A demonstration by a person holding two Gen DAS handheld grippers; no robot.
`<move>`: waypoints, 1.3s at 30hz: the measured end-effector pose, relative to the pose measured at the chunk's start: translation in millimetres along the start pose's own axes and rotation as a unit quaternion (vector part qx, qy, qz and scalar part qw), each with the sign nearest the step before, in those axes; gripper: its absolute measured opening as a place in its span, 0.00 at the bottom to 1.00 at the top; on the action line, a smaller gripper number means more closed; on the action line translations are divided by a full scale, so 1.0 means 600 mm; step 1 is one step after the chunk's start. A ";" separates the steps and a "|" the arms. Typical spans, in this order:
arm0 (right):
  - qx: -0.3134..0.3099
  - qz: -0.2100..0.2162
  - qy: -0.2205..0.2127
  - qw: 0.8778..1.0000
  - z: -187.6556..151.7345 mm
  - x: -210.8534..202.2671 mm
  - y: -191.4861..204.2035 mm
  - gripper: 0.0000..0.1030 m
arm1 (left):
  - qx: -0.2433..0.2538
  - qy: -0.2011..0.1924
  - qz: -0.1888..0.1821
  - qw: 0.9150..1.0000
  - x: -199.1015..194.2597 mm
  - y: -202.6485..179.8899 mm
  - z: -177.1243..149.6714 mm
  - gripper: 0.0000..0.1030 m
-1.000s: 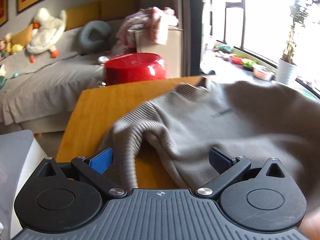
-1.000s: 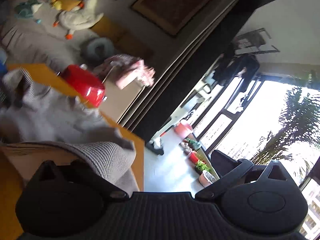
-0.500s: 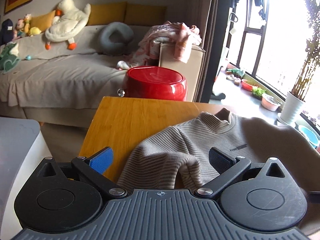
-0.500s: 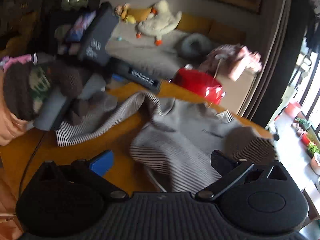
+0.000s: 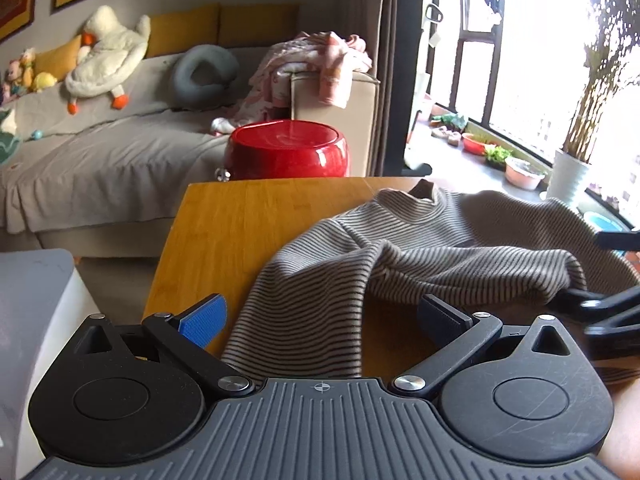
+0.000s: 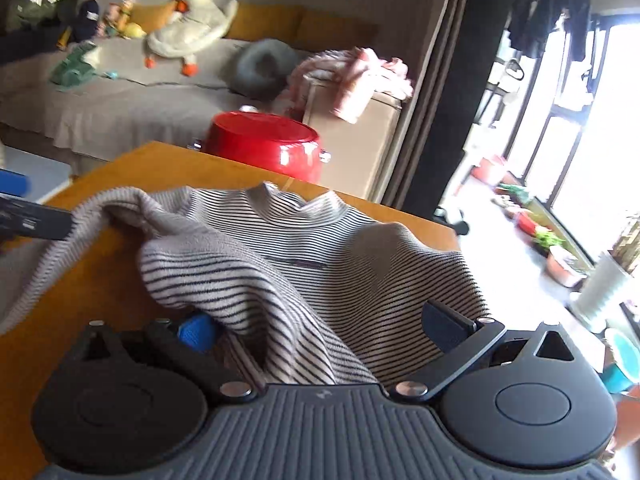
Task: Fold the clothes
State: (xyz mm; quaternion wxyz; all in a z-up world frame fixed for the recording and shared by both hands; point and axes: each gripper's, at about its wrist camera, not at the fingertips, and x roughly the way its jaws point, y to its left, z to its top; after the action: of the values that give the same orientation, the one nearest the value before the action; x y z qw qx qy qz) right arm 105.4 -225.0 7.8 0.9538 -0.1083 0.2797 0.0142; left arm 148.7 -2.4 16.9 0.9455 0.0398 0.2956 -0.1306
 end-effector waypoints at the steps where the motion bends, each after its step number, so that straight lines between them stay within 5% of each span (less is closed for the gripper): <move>1: -0.003 0.016 -0.010 1.000 -0.001 -0.017 -0.005 1.00 | 0.001 0.000 0.012 1.000 0.006 0.002 0.002 1.00; 6: -0.102 -0.007 -0.066 0.993 0.001 -0.095 0.000 1.00 | -0.018 0.004 0.046 0.999 0.030 0.018 0.018 1.00; 10: -0.229 -0.037 -0.065 0.971 -0.036 -0.111 0.040 1.00 | -0.021 0.006 0.040 0.999 0.023 0.014 0.019 1.00; 14: -0.339 -0.134 -0.102 0.926 -0.079 -0.073 0.102 1.00 | -0.004 0.005 0.023 1.000 0.002 0.000 0.009 1.00; 18: -0.440 -0.228 -0.137 0.857 -0.121 -0.035 0.163 1.00 | 0.015 -0.008 -0.009 1.000 -0.025 -0.010 0.002 1.00; 20: -0.414 -0.311 -0.216 0.828 -0.100 -0.047 0.165 1.00 | 0.026 -0.017 -0.030 0.999 -0.040 -0.015 -0.002 1.00; 25: -0.227 -0.399 -0.370 0.808 -0.006 -0.152 0.124 1.00 | 0.110 -0.034 -0.102 0.988 -0.058 -0.087 -0.028 1.00; 27: -0.206 -0.357 -0.367 0.834 0.011 -0.180 0.116 1.00 | 0.147 -0.039 -0.100 0.983 -0.056 -0.118 -0.037 1.00; 28: -0.203 -0.320 -0.342 0.860 0.018 -0.188 0.113 1.00 | 0.161 -0.041 -0.077 0.983 -0.050 -0.131 -0.040 1.00; 30: -0.194 -0.178 -0.238 0.935 0.016 -0.191 0.111 1.00 | 0.145 -0.033 -0.037 0.988 -0.034 -0.126 -0.030 1.00; 31: -0.190 -0.103 -0.185 0.959 0.004 -0.185 0.113 1.00 | 0.124 -0.029 -0.023 0.992 -0.026 -0.115 -0.021 1.00; 32: -0.204 -0.057 -0.134 0.968 -0.016 -0.171 0.121 1.00 | 0.100 -0.026 -0.014 0.995 -0.018 -0.099 -0.011 1.00; 34: -0.248 -0.010 -0.045 0.968 -0.067 -0.140 0.141 1.00 | 0.067 -0.021 -0.001 0.998 -0.005 -0.072 0.004 1.00; 39: -0.258 0.029 0.114 0.959 -0.143 -0.100 0.119 1.00 | 0.050 -0.013 0.003 0.999 0.023 -0.061 0.013 1.00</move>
State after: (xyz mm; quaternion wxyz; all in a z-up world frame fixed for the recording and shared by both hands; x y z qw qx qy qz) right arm 2.9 -171.6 -44.7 0.8545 -0.3433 0.3764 0.1012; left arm 154.1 -41.7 15.7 0.9463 0.0867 0.2766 -0.1428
